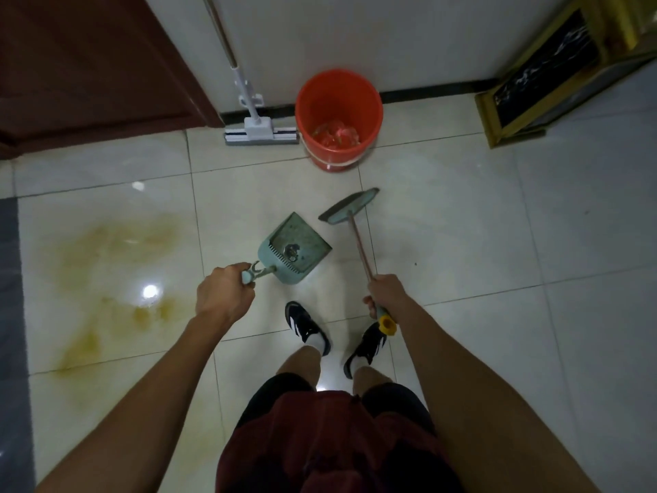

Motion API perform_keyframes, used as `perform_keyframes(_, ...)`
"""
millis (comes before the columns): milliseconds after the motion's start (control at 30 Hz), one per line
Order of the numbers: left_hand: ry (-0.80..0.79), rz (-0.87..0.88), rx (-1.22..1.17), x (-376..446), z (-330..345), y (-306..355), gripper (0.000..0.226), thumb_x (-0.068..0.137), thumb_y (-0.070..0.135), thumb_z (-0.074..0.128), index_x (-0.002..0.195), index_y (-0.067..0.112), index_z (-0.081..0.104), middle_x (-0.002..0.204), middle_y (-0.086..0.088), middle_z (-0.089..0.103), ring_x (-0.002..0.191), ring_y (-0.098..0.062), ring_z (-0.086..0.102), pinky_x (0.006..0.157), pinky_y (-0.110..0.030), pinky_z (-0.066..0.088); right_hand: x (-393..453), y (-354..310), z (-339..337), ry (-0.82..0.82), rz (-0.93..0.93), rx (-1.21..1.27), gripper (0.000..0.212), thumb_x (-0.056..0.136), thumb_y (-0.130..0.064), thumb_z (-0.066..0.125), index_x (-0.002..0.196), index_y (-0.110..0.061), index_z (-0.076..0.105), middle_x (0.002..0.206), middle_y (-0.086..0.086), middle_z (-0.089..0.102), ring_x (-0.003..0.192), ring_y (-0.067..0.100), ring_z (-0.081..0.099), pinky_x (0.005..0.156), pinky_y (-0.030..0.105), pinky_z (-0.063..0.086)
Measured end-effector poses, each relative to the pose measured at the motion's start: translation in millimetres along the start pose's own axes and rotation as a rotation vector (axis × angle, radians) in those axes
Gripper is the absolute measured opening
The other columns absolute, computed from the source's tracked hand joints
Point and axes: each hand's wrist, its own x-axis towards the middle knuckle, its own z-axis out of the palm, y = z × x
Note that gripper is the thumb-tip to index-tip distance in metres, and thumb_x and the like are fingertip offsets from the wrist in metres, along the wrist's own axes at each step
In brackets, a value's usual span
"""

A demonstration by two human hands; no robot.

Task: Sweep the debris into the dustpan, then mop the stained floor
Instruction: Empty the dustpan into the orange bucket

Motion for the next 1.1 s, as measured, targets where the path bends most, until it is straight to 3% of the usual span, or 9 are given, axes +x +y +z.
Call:
perform_keyframes(233,-0.033,0.074,0.066,-1.9,6.9,26.1,0.019,0.087,0.019,0.061,0.102,0.026,0.071,0.089,-0.008,0.069,0.082,-0.034,0.064,0.073,-0.037,0.054,-18.9,12.1,-17.1,0.032,-0.001,0.066,0.027,0.09,0.001,0.041,0.103,0.006,0.064,0.069,0.021,0.063,0.043,0.021,0.048,0.044,0.026,0.042)
perform_keyframes(333,-0.026,0.086,0.087,2.7,6.6,38.4,0.018,0.088,0.019,0.059,0.101,0.026,0.07,0.09,-0.008,0.068,0.082,-0.033,0.063,0.072,-0.036,0.052,-26.7,13.0,-31.9,0.07,-0.059,0.054,0.024,0.088,-0.002,0.045,0.098,0.004,0.066,0.069,0.02,0.065,0.046,0.022,0.052,0.043,0.027,0.045)
perform_keyframes(433,0.0,0.109,0.118,12.2,4.5,47.1,0.019,0.089,0.02,0.059,0.103,0.027,0.07,0.094,-0.009,0.069,0.086,-0.034,0.064,0.072,-0.035,0.051,-30.4,26.2,-42.0,0.123,-0.166,-0.048,0.019,0.094,-0.006,0.048,0.097,-0.004,0.066,0.072,0.016,0.066,0.048,0.021,0.055,0.042,0.025,0.048)
perform_keyframes(533,0.016,0.121,0.153,20.9,1.6,49.6,0.019,0.089,0.021,0.061,0.104,0.029,0.07,0.096,-0.01,0.07,0.087,-0.035,0.065,0.072,-0.036,0.051,-27.7,38.3,-49.5,0.182,-0.227,-0.139,0.015,0.098,-0.007,0.048,0.102,-0.012,0.062,0.087,0.016,0.069,0.053,0.02,0.06,0.044,0.024,0.05)
perform_keyframes(667,0.008,0.143,0.181,29.8,-0.4,46.9,0.017,0.088,0.019,0.06,0.101,0.028,0.068,0.094,-0.009,0.07,0.083,-0.033,0.064,0.068,-0.034,0.049,-16.8,48.9,-65.2,0.257,-0.273,-0.294,0.034,0.092,-0.003,0.053,0.125,-0.006,0.062,0.1,0.014,0.068,0.075,0.03,0.07,0.064,0.042,0.063)
perform_keyframes(767,0.015,0.156,0.2,35.5,-1.4,47.0,0.02,0.087,0.018,0.059,0.102,0.027,0.069,0.093,-0.008,0.069,0.077,-0.03,0.058,0.066,-0.033,0.046,-10.0,53.2,-77.4,0.288,-0.314,-0.448,0.043,0.089,-0.004,0.057,0.132,-0.005,0.059,0.11,0.016,0.068,0.089,0.031,0.069,0.074,0.039,0.062)
perform_keyframes(867,0.026,0.194,0.226,39.4,-1.5,50.2,0.024,0.088,0.018,0.058,0.106,0.029,0.069,0.093,-0.008,0.07,0.081,-0.032,0.063,0.067,-0.033,0.047,-4.3,51.8,-82.2,0.315,-0.308,-0.598,0.039,0.089,-0.006,0.058,0.128,-0.006,0.06,0.111,0.014,0.067,0.097,0.031,0.066,0.079,0.035,0.057)
perform_keyframes(1000,0.03,0.223,0.251,44.2,-0.3,55.2,0.021,0.088,0.018,0.058,0.104,0.027,0.068,0.09,-0.007,0.069,0.081,-0.033,0.064,0.067,-0.033,0.047,-0.1,49.1,-72.8,0.281,-0.28,-0.701,0.026,0.089,-0.004,0.057,0.115,-0.004,0.061,0.108,0.014,0.065,0.095,0.031,0.066,0.074,0.031,0.054)
perform_keyframes(1100,0.032,0.242,0.258,43.4,3.2,61.3,0.023,0.087,0.018,0.058,0.106,0.027,0.068,0.094,-0.009,0.07,0.085,-0.035,0.065,0.067,-0.032,0.043,-3.9,53.2,-57.6,0.229,-0.285,-0.795,0.025,0.091,-0.005,0.058,0.116,-0.001,0.06,0.11,0.016,0.065,0.099,0.033,0.067,0.078,0.035,0.055)
